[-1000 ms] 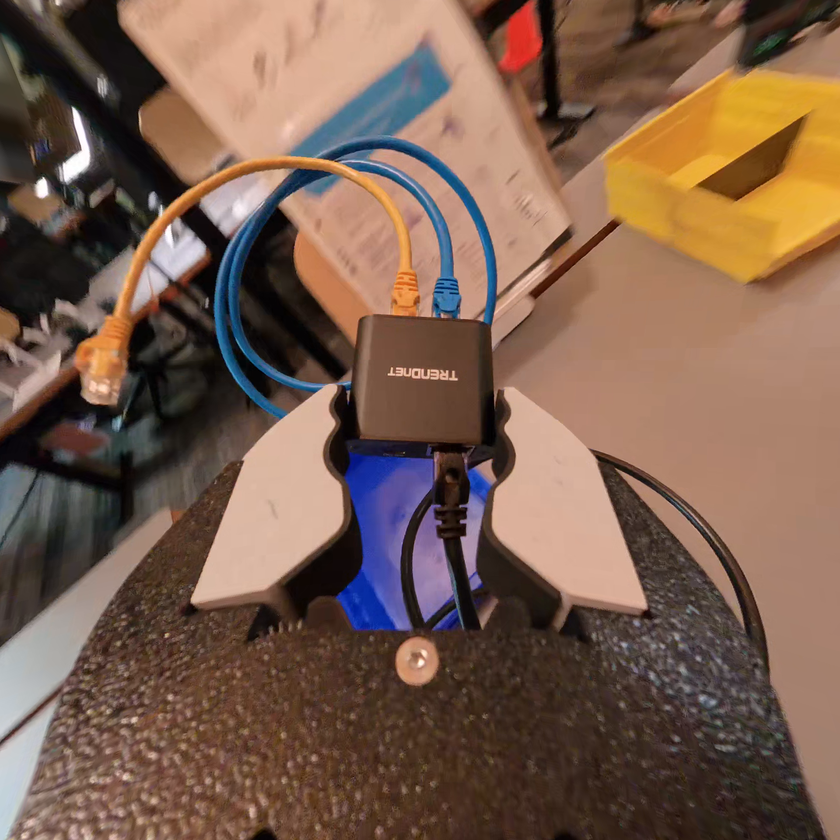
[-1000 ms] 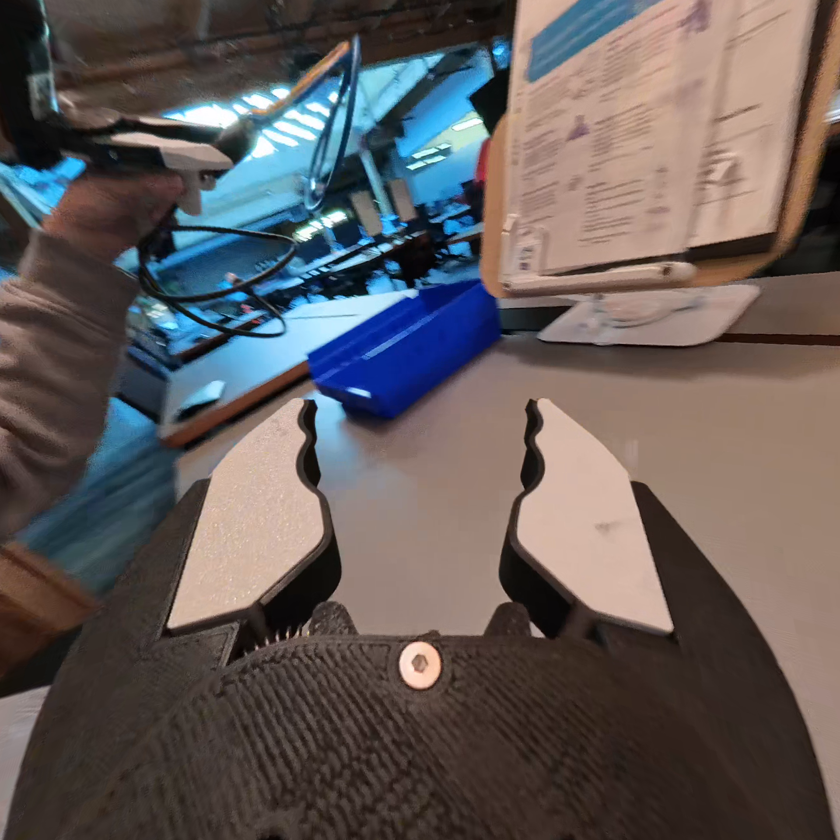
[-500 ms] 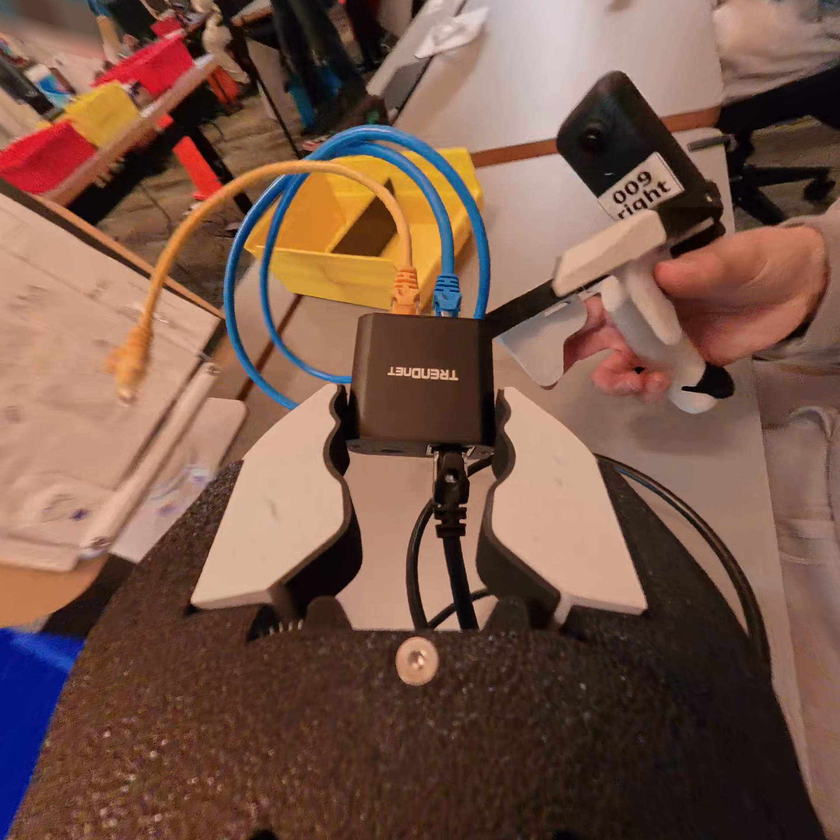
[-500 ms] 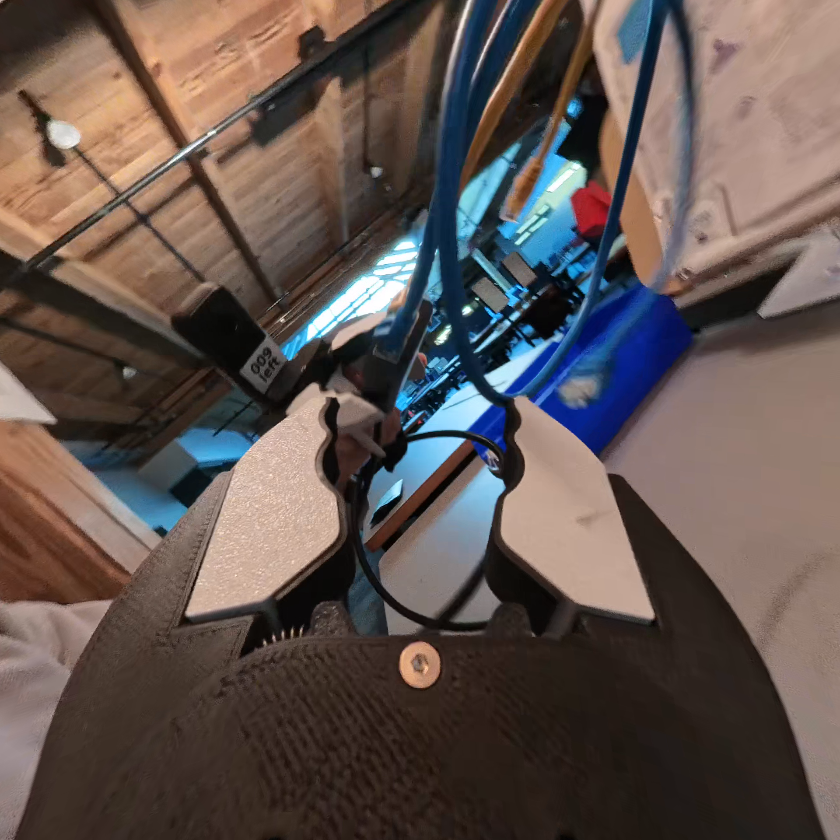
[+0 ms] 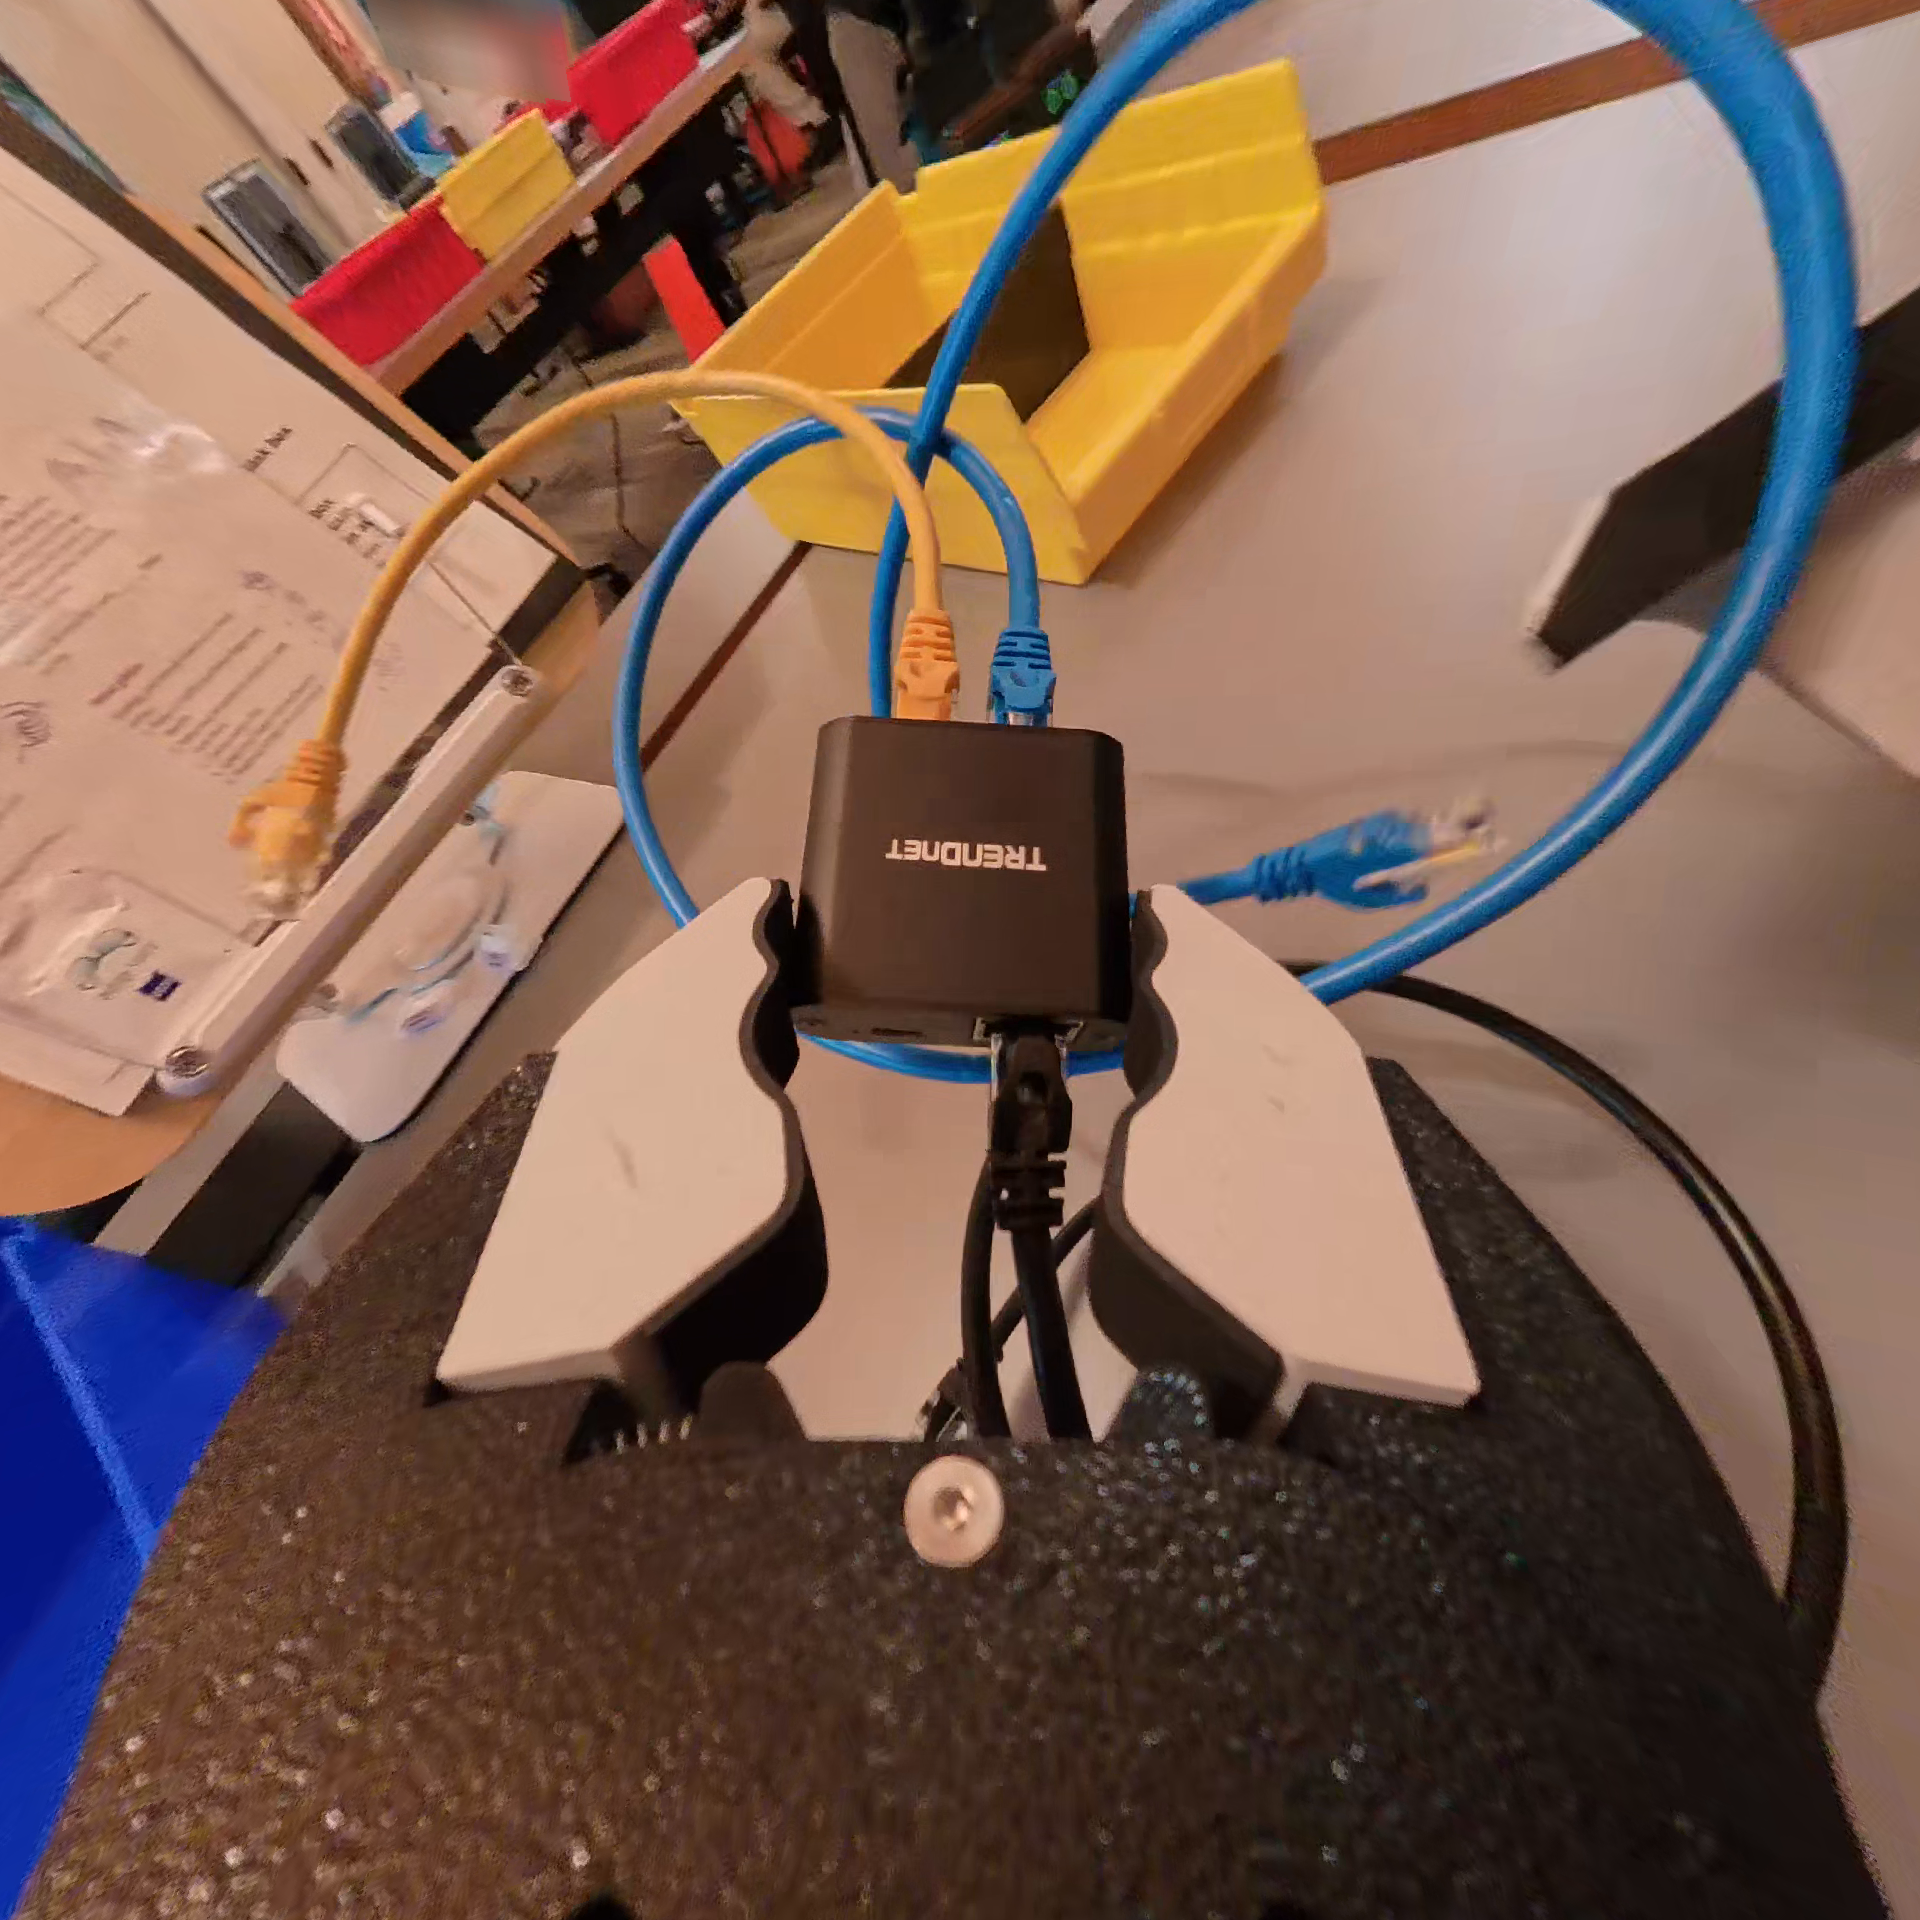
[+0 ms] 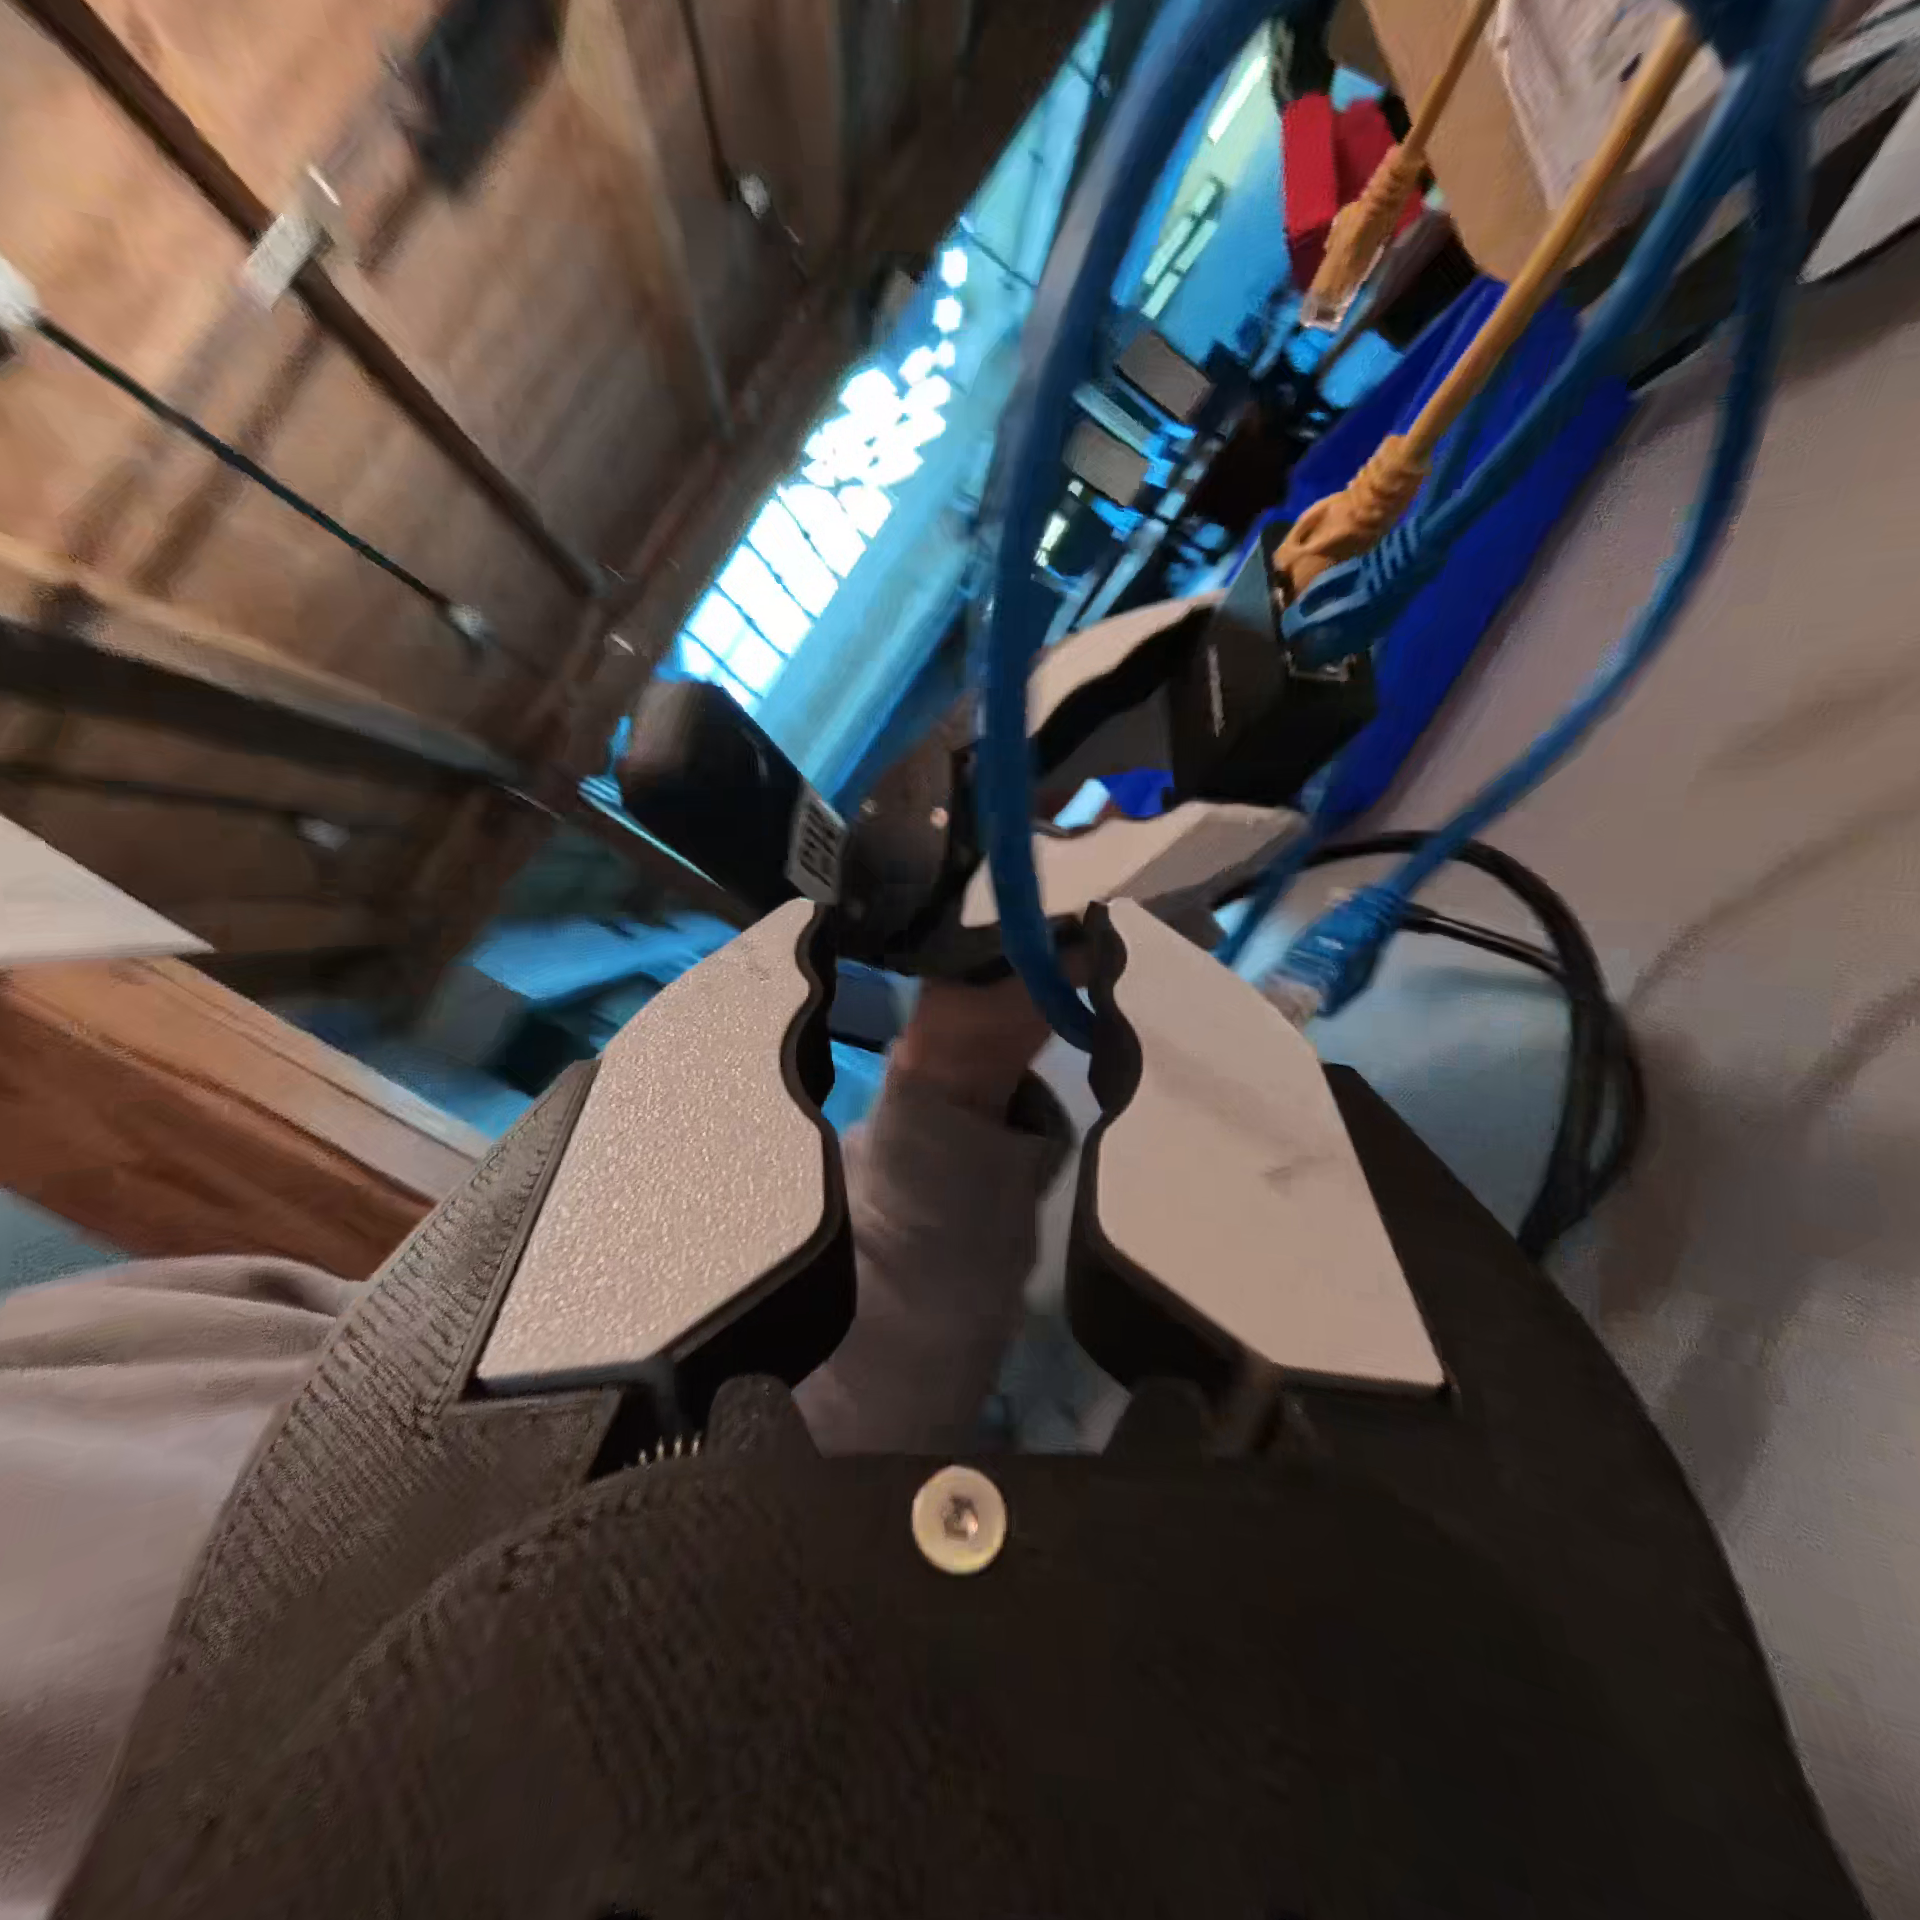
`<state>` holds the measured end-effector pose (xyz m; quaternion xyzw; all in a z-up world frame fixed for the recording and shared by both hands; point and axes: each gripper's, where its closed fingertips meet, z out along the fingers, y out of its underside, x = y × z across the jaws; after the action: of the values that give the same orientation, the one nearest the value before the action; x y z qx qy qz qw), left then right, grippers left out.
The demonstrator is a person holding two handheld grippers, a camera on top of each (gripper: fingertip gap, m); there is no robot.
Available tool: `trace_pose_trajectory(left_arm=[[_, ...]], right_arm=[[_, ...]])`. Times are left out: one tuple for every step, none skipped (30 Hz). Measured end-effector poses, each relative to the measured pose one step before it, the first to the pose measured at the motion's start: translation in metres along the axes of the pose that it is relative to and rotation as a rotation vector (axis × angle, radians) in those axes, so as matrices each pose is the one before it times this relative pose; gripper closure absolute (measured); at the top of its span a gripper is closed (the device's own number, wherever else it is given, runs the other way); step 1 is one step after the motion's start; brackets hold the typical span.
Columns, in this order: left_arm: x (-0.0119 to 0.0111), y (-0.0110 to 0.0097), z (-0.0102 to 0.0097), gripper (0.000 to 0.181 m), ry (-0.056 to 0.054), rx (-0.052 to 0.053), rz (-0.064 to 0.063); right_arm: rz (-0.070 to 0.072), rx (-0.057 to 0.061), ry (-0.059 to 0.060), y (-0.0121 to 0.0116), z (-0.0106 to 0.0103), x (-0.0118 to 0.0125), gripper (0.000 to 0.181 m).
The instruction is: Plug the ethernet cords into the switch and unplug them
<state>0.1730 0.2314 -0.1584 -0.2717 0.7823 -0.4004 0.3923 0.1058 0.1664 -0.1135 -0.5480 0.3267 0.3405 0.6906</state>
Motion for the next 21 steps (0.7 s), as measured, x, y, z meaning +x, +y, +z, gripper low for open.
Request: trace_pose_trajectory(left_arm=[[-0.00325, -0.00081, -0.00043, 0.12, -0.0313, 0.0048, -0.0135], [-0.00289, 0.00065, -0.00035, 0.12, -0.0252, -0.0051, -0.026], [-0.00177, 0.00088, -0.00021, 0.12, -0.0146, -0.0022, -0.0194], [-0.00229, 0.00166, 0.00009, 0.12, -0.0174, -0.002, -0.0139], [-0.00423, 0.00318, 0.00086, 0.12, -0.0293, -0.0137, -0.0074], [-0.00467, 0.00327, 0.0005, 0.12, -0.0278, -0.0182, 0.0023], [-0.00301, 0.00179, -0.00055, 0.12, -0.0087, -0.0087, 0.0043], [-0.00015, 0.00019, -0.00158, 0.12, 0.0166, 0.0026, 0.0024], [0.00187, 0.00053, -0.00134, 0.12, 0.0287, 0.0035, 0.0009], [0.00246, 0.00043, -0.00059, 0.12, 0.0258, 0.007, -0.0049], [0.00383, -0.00068, -0.00005, 0.12, 0.0264, 0.0133, -0.0085], [0.00517, -0.00141, 0.00036, 0.12, 0.0325, 0.0143, -0.0093], [0.0056, -0.00125, 0.00102, 0.12, 0.0331, 0.0096, -0.0085], [0.00468, -0.00098, 0.00152, 0.12, 0.0222, 0.0064, -0.0059], [0.00398, -0.00073, 0.00183, 0.12, 0.0143, 0.0047, -0.0031], [0.00277, -0.0001, 0.00196, 0.12, 0.0069, 0.0023, -0.0033], [0.00237, 0.00074, 0.0017, 0.12, 0.0062, -0.001, -0.0013], [0.00241, 0.00112, 0.00132, 0.12, 0.0095, -0.0033, -0.0007], [0.0024, 0.0005, 0.00076, 0.12, 0.0095, 0.0017, 0.0003], [0.00205, 0.00009, 0.00038, 0.12, 0.0083, 0.0059, -0.0008], [0.00129, 0.00008, -0.00003, 0.12, 0.0064, 0.0068, -0.0053]], right_arm=[[-0.0703, 0.0079, 0.075, -0.00056, -0.0036, 0.0055, 0.137], [-0.061, 0.0429, 0.0936, -0.00677, -0.00635, 0.01178, 0.14], [-0.0681, 0.0324, 0.1002, -0.00694, -0.00624, 0.01859, 0.143], [-0.0588, 0.0027, 0.1228, -0.00319, -0.00599, 0.0272, 0.143], [-0.0182, -0.0088, 0.1348, -0.00104, -0.00494, 0.03171, 0.135], [0.0096, -0.018, 0.0902, 0.00036, -0.0029, 0.02697, 0.127], [0.0293, -0.0242, 0.0194, 0.0012, -0.00199, 0.01662, 0.122], [0.0564, -0.0075, -0.0179, -0.00158, -0.00303, 0.0088, 0.121], [0.0715, 0.0468, -0.0482, -0.00869, -0.00448, 0.00045, 0.122], [0.0704, 0.0691, -0.0712, -0.01103, -0.00494, -0.00792, 0.13], [0.0387, 0.0492, -0.0834, -0.00725, -0.00253, -0.01475, 0.142], [0.0126, 0.0253, -0.0747, -0.00204, 0.00172, -0.01732, 0.15], [0.015, 0.0019, -0.0714, 0.00318, 0.0057, -0.01808, 0.15], [0.0246, -0.0312, -0.0638, 0.00942, 0.00861, -0.01617, 0.15], [0.025, -0.0585, -0.0519, 0.01406, 0.01085, -0.01167, 0.15], [0.0183, -0.0543, -0.0321, 0.01389, 0.01156, -0.00616, 0.15], [0.0224, -0.0366, -0.008, 0.01157, 0.01079, -0.00026, 0.152], [0.035, -0.0098, -0.004, 0.00733, 0.0091, 0.0017, 0.157], [0.0358, 0.0117, -0.0196, 0.00364, 0.00794, 0.00055, 0.161], [0.0213, -0.005, 0.0009, 0.00425, 0.00676, 0.00493, 0.164], [-0.0053, -0.017, 0.0412, 0.00373, 0.00492, 0.01197, 0.168]])
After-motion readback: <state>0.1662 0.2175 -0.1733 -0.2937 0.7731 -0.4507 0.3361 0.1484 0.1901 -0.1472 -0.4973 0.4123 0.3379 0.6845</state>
